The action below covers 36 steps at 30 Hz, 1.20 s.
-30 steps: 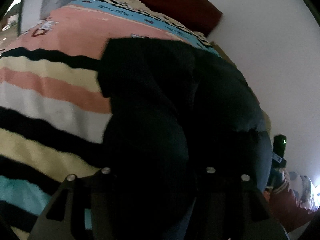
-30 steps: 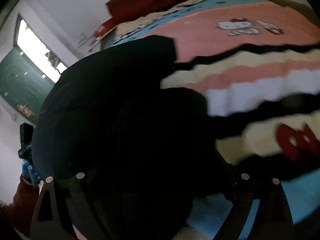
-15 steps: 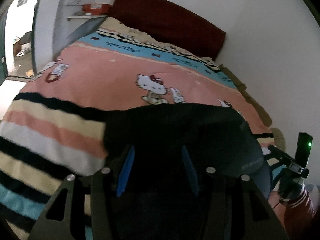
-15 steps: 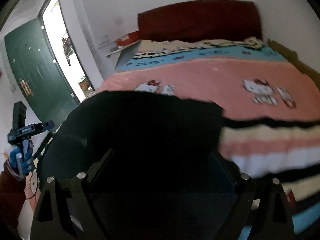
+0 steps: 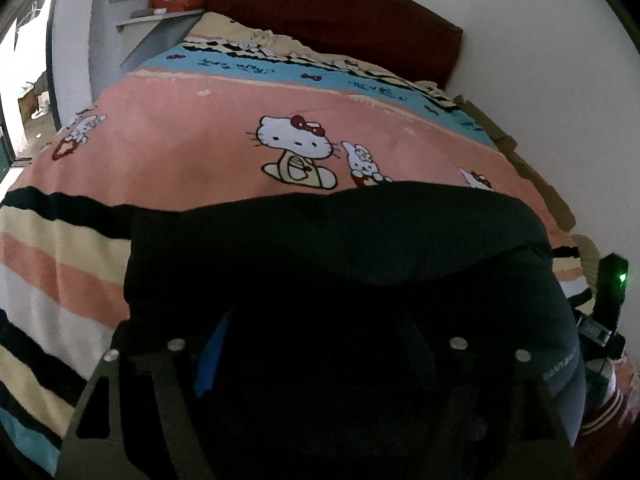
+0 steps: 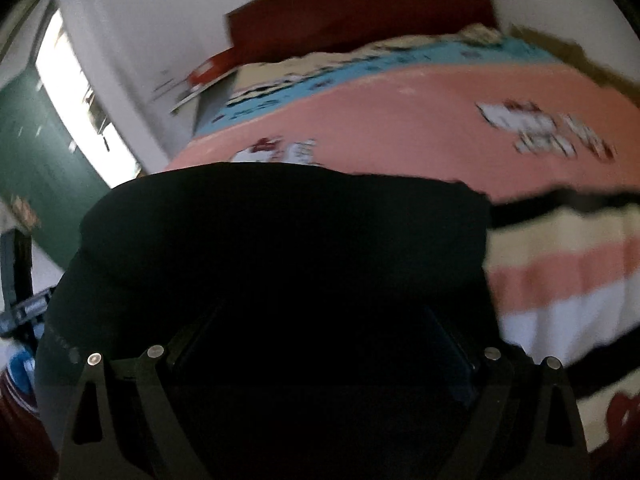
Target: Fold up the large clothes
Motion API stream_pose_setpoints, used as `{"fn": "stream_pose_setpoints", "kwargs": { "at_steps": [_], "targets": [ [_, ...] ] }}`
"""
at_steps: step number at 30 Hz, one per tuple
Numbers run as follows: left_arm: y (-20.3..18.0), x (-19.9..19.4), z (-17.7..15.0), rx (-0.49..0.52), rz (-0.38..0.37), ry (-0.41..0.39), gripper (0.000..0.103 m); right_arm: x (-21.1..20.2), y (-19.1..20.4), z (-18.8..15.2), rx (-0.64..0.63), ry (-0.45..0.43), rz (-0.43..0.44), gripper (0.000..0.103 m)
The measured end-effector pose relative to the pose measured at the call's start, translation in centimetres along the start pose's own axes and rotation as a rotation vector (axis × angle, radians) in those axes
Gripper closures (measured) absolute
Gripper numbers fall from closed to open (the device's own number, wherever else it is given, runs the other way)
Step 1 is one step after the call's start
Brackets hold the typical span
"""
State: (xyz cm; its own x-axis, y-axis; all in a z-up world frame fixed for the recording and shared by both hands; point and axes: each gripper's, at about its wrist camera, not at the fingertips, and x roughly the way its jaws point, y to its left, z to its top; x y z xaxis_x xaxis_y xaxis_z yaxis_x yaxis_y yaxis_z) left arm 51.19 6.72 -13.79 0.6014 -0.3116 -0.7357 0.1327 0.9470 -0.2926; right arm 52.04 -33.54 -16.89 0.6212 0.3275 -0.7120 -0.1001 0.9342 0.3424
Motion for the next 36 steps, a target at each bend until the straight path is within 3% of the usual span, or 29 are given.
{"fn": "stream_pose_setpoints", "kwargs": {
  "at_steps": [6,10,14,19,28,36],
  "targets": [
    [2.2,-1.4,-0.8,-0.060,-0.018,0.015,0.026,-0.8,-1.7,-1.4,0.038,0.009,-0.007,0.010],
    [4.3,-4.3,-1.7,-0.098,0.078,0.021,0.026,-2.1,-2.8,-2.4,0.045,0.029,-0.079,0.010],
    [5.1,-8.4,-3.9,-0.089,0.155,0.000,0.026,-5.8,-3.0,-3.9,-0.018,0.038,-0.212,0.010],
    [4.8,-13.9,-7.7,-0.111,0.191,-0.033,0.026,-12.5,-1.7,-6.3,-0.055,-0.003,-0.293,0.010],
    [-1.7,-23.8,-15.9,-0.069,0.233,-0.121,0.026,-23.0,5.6,-13.0,-0.118,-0.089,-0.270,0.010],
    [-9.6,-30.4,-21.9,0.024,0.292,-0.226,0.026,-29.1,12.2,-18.0,-0.178,-0.196,-0.239,0.001]
  ]
}}
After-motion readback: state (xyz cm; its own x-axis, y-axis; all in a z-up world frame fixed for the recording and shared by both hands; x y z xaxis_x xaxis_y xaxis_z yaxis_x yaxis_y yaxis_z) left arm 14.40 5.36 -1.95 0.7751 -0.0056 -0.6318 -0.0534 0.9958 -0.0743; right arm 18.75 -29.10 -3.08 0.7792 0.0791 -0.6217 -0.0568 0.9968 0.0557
